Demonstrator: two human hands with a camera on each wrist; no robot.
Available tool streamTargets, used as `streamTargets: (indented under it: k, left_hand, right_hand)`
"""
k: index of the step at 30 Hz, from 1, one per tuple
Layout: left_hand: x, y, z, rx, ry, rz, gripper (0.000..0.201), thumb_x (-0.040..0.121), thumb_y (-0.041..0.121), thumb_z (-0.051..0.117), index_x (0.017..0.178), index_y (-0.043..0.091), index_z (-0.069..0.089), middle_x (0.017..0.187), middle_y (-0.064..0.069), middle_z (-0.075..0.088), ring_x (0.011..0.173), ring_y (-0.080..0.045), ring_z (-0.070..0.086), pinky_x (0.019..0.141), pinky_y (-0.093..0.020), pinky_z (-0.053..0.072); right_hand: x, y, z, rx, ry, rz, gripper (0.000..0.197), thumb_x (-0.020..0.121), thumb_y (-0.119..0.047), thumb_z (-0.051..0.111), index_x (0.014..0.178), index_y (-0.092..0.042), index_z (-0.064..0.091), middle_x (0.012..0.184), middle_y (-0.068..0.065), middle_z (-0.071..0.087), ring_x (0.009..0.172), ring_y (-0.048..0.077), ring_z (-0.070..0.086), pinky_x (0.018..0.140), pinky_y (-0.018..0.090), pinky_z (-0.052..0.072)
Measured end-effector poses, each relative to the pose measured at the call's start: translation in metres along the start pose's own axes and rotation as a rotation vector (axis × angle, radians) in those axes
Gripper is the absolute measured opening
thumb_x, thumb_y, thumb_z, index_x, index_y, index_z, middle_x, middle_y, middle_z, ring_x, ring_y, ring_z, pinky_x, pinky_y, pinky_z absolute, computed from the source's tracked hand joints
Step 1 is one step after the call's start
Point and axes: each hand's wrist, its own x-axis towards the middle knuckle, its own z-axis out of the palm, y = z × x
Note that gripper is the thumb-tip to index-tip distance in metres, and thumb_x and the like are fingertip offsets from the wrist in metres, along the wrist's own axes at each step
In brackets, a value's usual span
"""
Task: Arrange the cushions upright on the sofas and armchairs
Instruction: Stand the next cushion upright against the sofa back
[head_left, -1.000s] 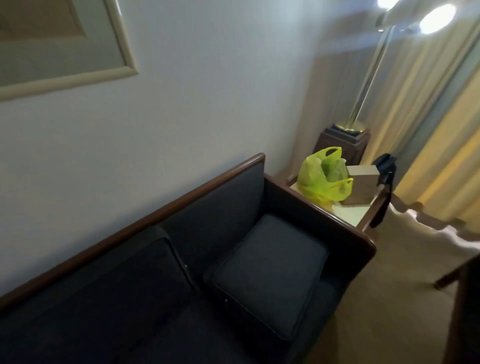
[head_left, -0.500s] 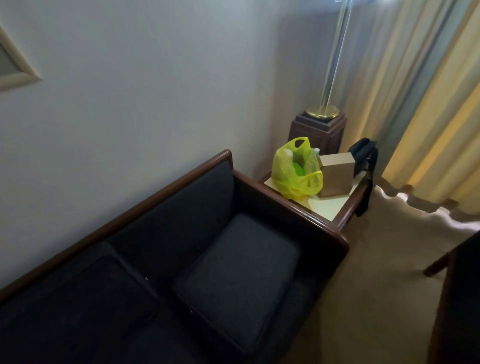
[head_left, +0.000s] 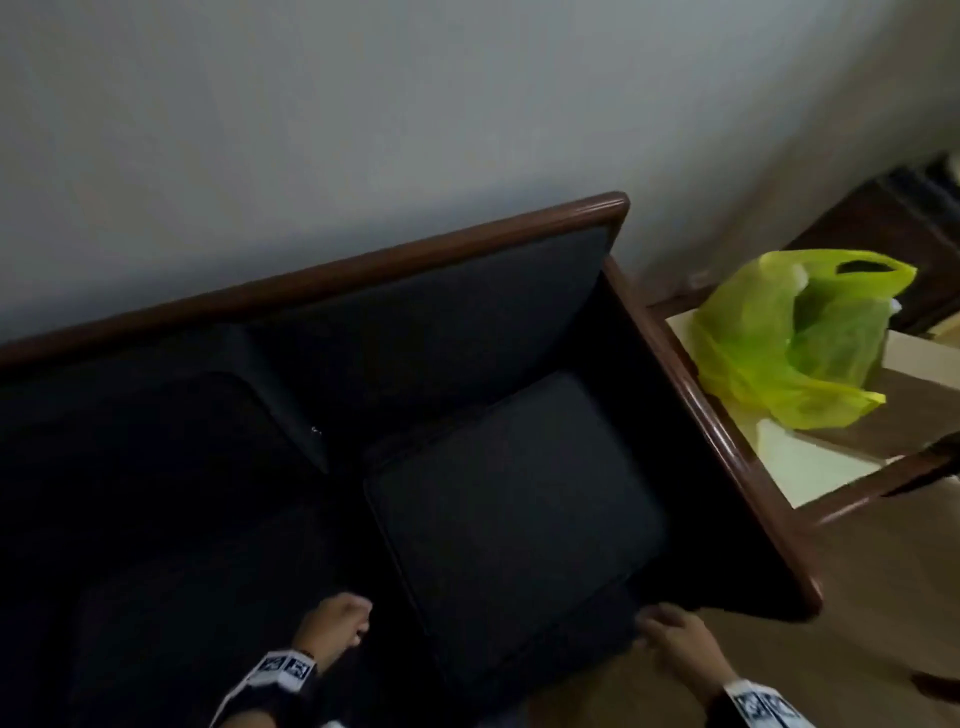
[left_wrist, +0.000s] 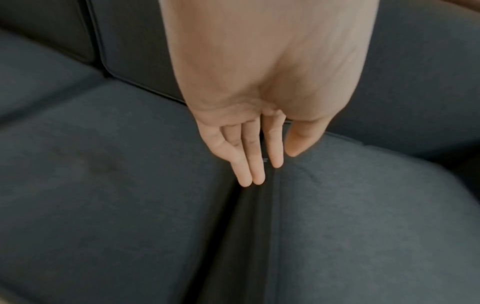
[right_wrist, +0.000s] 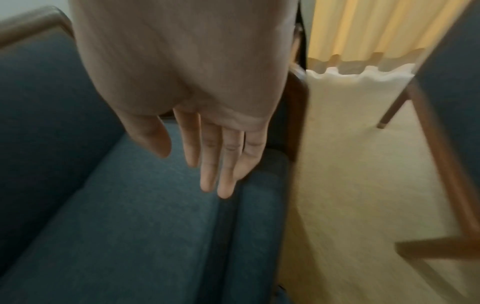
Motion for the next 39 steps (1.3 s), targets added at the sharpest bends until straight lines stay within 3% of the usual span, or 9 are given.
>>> streamTargets:
  k: [3,7,10,14,18,27,33,36,39]
  left_hand:
    - [0.019,0.032,0.015,-0.059,0.049,0.018,0.017,0.097,0.012,0.055,0.092,0.02,0.069,0.09,-0.002,0.071,0.09,-0.024,0.067,0.086,-0.03,0.049]
    - [0.04,0.063,0.025,-0.072,0.17,0.004,0.021,0.094,0.014,0.063,0.114,0.021,0.064,0.125,-0.01,0.066,0.118,-0.026,0.06,0.097,-0.03,0.04]
    - [0.065,0.08,0.024,-0.17,0.281,-0.073,0.048,0.095,0.019,0.064,0.141,0.011,0.052,0.144,-0.014,0.053,0.132,-0.031,0.05,0.106,-0.037,0.036]
    - [0.098,0.09,0.018,-0.19,0.341,-0.17,0.067,0.095,0.034,0.063,0.153,0.012,0.035,0.156,-0.015,0.038,0.141,-0.034,0.04,0.112,-0.043,0.034]
    - [0.13,0.096,0.019,-0.249,0.371,-0.246,0.086,0.092,0.05,0.063,0.158,0.014,0.022,0.161,-0.015,0.032,0.145,-0.036,0.035,0.115,-0.045,0.032]
    - [0.166,0.094,0.043,-0.617,0.437,-0.346,0.091,0.089,0.057,0.063,0.158,0.026,0.013,0.157,-0.014,0.036,0.141,-0.037,0.039,0.113,-0.047,0.033]
    - [0.175,0.091,0.04,-0.908,0.42,-0.325,0.1,0.084,0.06,0.068,0.158,0.024,0.011,0.156,-0.012,0.034,0.14,-0.033,0.039,0.114,-0.05,0.034]
    - [0.175,0.079,0.039,-1.005,0.368,-0.305,0.115,0.06,0.079,0.076,0.153,0.031,0.03,0.15,-0.005,0.045,0.134,-0.03,0.049,0.111,-0.053,0.04]
    - [0.176,0.057,0.045,-1.146,0.344,-0.247,0.111,0.048,0.08,0.081,0.142,0.032,0.049,0.138,-0.004,0.061,0.122,-0.029,0.061,0.104,-0.054,0.046]
  right_hand:
    - [0.04,-0.061,-0.011,0.057,-0.042,0.005,0.011,0.097,-0.003,0.055,0.089,-0.005,0.063,0.06,0.006,0.063,0.04,0.015,0.051,0.042,0.018,0.034]
    - [0.092,-0.133,-0.017,0.149,-0.041,-0.076,0.019,0.098,-0.005,0.051,0.084,-0.015,0.059,0.069,0.005,0.066,0.038,0.006,0.056,0.053,0.022,0.034]
    - [0.137,-0.175,-0.017,0.232,0.004,-0.137,0.018,0.096,-0.004,0.051,0.086,-0.016,0.061,0.058,-0.006,0.068,0.045,0.002,0.059,0.052,0.021,0.038]
    - [0.202,-0.218,-0.01,0.162,0.045,-0.213,0.021,0.091,-0.005,0.062,0.112,-0.008,0.065,0.088,0.006,0.065,0.073,0.018,0.057,0.066,0.028,0.045]
    - [0.263,-0.242,0.0,-0.079,0.084,-0.262,0.057,0.087,-0.014,0.069,0.14,-0.009,0.048,0.143,0.015,0.05,0.128,0.032,0.051,0.108,0.042,0.042]
    - [0.312,-0.232,0.009,-0.127,0.004,-0.161,0.078,0.084,-0.033,0.07,0.152,-0.022,0.032,0.145,0.014,0.05,0.126,0.036,0.053,0.109,0.049,0.043]
    - [0.308,-0.222,-0.003,-0.061,-0.069,-0.092,0.119,0.051,-0.056,0.077,0.153,-0.024,0.027,0.141,0.013,0.053,0.124,0.035,0.054,0.109,0.051,0.042]
    - [0.304,-0.22,-0.006,-0.009,-0.065,-0.092,0.132,0.037,-0.065,0.081,0.151,-0.023,0.03,0.141,0.013,0.053,0.125,0.034,0.054,0.108,0.051,0.043]
    - [0.285,-0.218,-0.01,-0.047,-0.009,-0.149,0.123,0.046,-0.073,0.071,0.151,-0.022,0.032,0.148,0.013,0.046,0.131,0.036,0.047,0.112,0.052,0.038]
